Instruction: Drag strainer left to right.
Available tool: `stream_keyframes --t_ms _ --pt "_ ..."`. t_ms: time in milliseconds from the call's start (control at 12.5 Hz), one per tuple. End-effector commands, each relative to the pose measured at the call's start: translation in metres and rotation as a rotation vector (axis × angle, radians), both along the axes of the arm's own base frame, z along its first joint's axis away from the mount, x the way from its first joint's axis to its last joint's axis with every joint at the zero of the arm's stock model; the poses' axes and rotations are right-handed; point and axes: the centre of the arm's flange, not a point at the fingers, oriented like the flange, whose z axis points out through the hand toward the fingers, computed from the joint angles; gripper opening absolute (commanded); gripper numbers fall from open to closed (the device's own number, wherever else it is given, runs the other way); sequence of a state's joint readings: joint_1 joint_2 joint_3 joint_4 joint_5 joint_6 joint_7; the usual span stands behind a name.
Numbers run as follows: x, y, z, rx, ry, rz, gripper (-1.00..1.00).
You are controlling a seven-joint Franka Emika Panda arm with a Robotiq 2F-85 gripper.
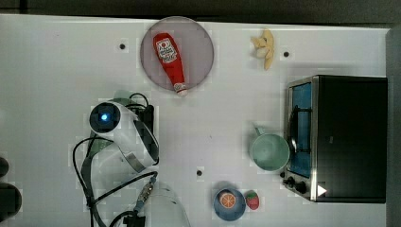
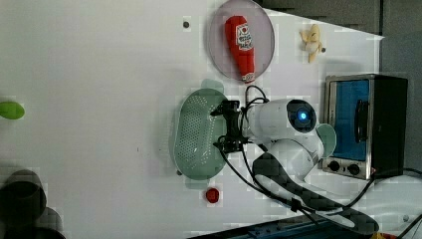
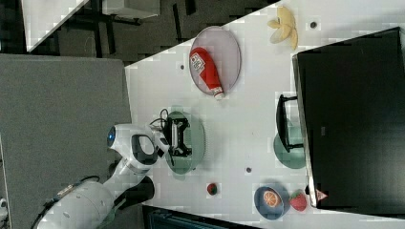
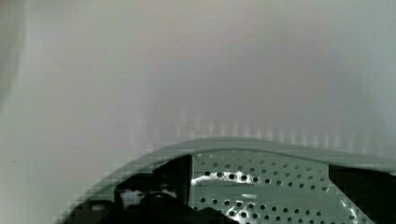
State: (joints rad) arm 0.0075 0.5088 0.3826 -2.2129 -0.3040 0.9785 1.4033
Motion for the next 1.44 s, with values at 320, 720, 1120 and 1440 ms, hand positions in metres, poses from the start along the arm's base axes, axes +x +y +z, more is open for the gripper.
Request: stream_keyframes --t_ms 320,720,1120,1440 --pt "0.008 -0.066 0.012 -0.04 -0.005 0.027 1.0" --pt "0.009 -0.114 0.01 -0.068 0.005 0.025 1.0" --pt "0.011 -0.172 0.007 -0.095 0.016 0.033 1.0" --pt "0.011 -0.211 0.005 -0.112 0.027 0.029 1.0"
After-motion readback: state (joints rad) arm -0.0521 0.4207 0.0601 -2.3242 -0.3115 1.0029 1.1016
